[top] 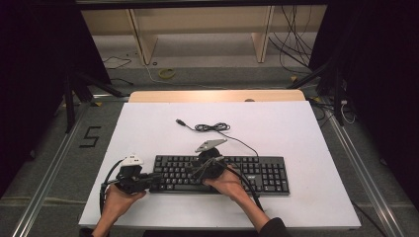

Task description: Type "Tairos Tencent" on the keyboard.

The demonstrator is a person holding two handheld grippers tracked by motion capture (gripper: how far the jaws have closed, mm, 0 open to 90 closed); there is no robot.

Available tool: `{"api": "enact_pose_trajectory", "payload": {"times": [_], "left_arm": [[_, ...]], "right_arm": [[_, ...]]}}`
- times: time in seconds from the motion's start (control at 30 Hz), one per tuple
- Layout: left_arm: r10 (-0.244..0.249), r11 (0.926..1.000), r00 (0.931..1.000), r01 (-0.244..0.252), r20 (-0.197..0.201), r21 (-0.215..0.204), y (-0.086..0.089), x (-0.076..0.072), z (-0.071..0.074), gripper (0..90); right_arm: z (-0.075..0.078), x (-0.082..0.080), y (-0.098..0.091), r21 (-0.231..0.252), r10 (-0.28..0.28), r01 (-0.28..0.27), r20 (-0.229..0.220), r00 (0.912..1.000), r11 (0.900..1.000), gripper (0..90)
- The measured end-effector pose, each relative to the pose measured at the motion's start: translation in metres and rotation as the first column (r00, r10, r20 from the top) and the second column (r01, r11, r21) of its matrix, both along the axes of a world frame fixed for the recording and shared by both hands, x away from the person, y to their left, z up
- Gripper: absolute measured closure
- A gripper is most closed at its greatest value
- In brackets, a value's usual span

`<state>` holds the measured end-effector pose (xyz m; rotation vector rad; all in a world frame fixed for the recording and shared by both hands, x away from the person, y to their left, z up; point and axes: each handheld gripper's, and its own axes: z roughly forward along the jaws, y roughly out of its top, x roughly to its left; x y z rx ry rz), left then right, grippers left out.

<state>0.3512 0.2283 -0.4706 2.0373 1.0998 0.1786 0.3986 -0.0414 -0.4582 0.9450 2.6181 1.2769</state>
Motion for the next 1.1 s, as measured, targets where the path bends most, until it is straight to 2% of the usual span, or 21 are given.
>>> {"api": "enact_pose_trajectory", "payload": {"times": [0.13,0.37,0.67,1.1], "left_arm": [[-0.008,0.9999,0.9999,0.008,-0.009,0.014,-0.002,0.0,-0.001,86.7],[-0.011,0.9997,0.9997,0.011,-0.02,0.022,-0.003,0.002,-0.002,88.8],[-0.003,0.9995,0.9995,0.004,-0.03,0.032,-0.003,0.004,-0.004,88.9],[-0.005,0.9991,0.9991,0.007,-0.042,0.042,-0.004,0.005,-0.007,88.9]], "right_arm": [[-0.003,0.002,0.004,-0.018,-0.001,0.001,-0.005,1.0,0.9998,78.6],[-0.008,0.006,0.009,-0.041,0.0,-0.001,-0.015,0.9999,0.9991,90.0],[-0.013,0.01,0.014,-0.067,-0.002,0.0,-0.025,0.9997,0.9977,90.0],[-0.017,0.013,0.017,-0.072,-0.009,0.007,-0.03,0.9995,0.9974,90.0]]}}
